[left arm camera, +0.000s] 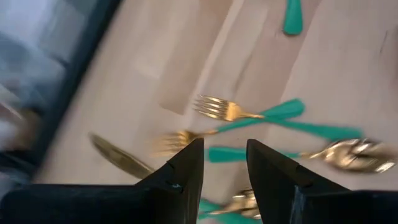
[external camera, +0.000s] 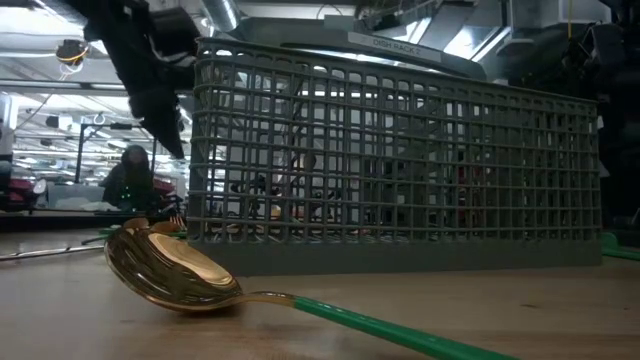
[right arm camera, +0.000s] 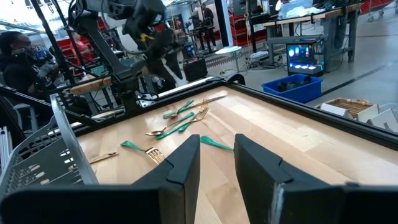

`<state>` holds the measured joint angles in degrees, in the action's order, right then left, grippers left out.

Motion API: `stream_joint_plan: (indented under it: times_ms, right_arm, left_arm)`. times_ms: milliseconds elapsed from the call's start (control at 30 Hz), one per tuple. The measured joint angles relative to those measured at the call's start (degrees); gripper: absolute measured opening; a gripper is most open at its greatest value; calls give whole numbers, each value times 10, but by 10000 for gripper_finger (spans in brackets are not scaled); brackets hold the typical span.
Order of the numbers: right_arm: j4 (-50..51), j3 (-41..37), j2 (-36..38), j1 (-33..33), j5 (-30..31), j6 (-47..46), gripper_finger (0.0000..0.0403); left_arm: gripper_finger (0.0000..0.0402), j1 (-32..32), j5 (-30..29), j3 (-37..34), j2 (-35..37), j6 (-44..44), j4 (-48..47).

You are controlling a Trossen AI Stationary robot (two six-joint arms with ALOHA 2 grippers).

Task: Sort silverware
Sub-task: Put the gold spoon into the gray silverware organizer

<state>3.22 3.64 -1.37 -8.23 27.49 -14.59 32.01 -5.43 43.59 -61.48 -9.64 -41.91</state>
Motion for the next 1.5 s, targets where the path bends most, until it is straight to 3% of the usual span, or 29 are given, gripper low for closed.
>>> stream_joint_plan:
  times_ms: [233,467,867,1167,1500]
  right_arm:
    - [0,0,0,0,0,0,101]
    - [0,0,0,0,0,0,101]
    - [0,0,0,0,0,0,101]
    - [3,1,0,0,0,0,101]
    - [3,1,0,0,0,0,101]
  left_arm:
    - [114,-1,52,0,-78,200,9]
    - [114,-1,60,0,-168,352,9]
    - [114,-3,84,0,-231,397,69]
    - [114,-32,137,0,-231,324,49]
    - [114,-66,145,0,-231,513,45]
